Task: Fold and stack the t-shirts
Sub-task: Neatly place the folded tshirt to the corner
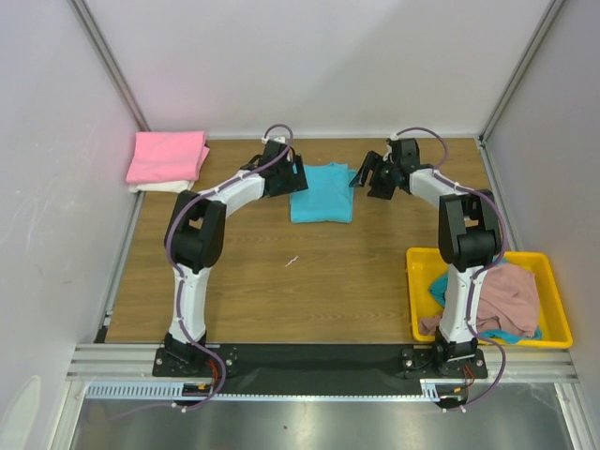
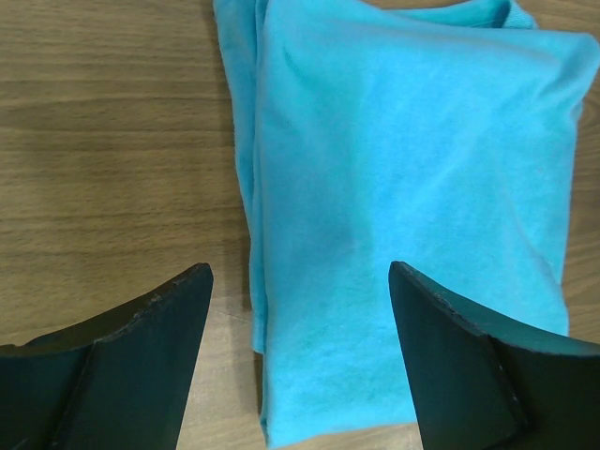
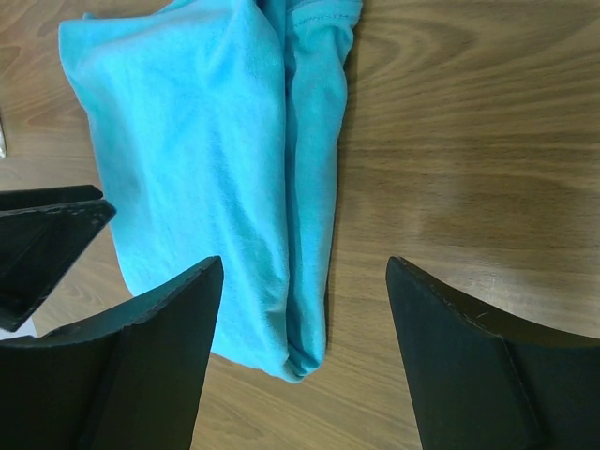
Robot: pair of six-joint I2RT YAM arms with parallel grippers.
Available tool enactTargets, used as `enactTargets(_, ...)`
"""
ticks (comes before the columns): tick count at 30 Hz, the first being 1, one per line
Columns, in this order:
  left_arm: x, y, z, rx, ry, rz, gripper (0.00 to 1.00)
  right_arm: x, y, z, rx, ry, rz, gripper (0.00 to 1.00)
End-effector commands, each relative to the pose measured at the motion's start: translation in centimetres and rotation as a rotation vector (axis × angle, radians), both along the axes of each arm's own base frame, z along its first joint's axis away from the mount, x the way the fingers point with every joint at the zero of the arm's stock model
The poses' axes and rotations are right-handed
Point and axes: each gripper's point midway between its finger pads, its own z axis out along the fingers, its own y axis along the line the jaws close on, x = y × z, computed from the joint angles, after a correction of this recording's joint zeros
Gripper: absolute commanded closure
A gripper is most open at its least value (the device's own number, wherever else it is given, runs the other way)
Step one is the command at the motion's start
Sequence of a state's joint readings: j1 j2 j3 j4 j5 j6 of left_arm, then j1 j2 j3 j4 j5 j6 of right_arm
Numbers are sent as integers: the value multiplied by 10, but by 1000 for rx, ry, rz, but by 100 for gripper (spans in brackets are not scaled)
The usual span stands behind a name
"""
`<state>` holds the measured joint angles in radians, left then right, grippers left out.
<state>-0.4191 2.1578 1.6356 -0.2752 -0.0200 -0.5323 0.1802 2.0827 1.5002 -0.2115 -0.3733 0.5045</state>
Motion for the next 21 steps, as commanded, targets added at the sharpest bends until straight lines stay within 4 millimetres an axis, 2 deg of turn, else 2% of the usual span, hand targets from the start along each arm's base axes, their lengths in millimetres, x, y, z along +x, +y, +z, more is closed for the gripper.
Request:
enactTargets(1, 9, -1, -3, -12, -15, 8, 18, 11, -2, 28, 7, -57, -22, 24)
enactTargets(6, 8, -11, -18, -61, 2, -6, 18, 7, -9, 33, 8, -49, -44, 25)
enactTargets(10, 9, -15, -26, -87, 9, -3, 20, 4, -20, 45, 12, -53, -72, 25)
enactTargets(11, 10, -17, -28, -96, 7, 0, 20, 4, -25, 58, 17, -76, -83, 25)
enactTargets(13, 10, -19, -32, -121, 12, 4, 25, 0, -36, 64, 19, -79, -115, 25)
enactTargets(14, 12, -21, -32, -134, 7, 4, 26, -1, -41, 80, 23, -109, -130, 25)
enactTargets(15, 12, -21, -33, -147, 11, 12, 28, -2, -47, 86, 20, -122, -150, 25)
enactTargets(16, 12, -22, -35, -153, 14, 14, 36, -4, -51, 93, 23, -133, -168, 25)
enactTargets(17, 14, -21, -39, -150, 16, 22, 41, -8, -59, 91, 19, -129, -191, 25)
enactTargets(18, 16, -20, -41, -147, 17, 35, 48, -12, -67, 109, 14, -168, -214, 25)
enactTargets(19, 16, -18, -45, -138, 23, 48, 57, -16, -71, 113, 10, -171, -230, 25)
enactTargets(20, 17, -14, -50, -123, 31, 66, 60, -21, -82, 111, -6, -165, -259, 25)
enactTargets(21, 18, -12, -51, -114, 30, 72, 64, -28, -88, 127, -6, -198, -272, 24)
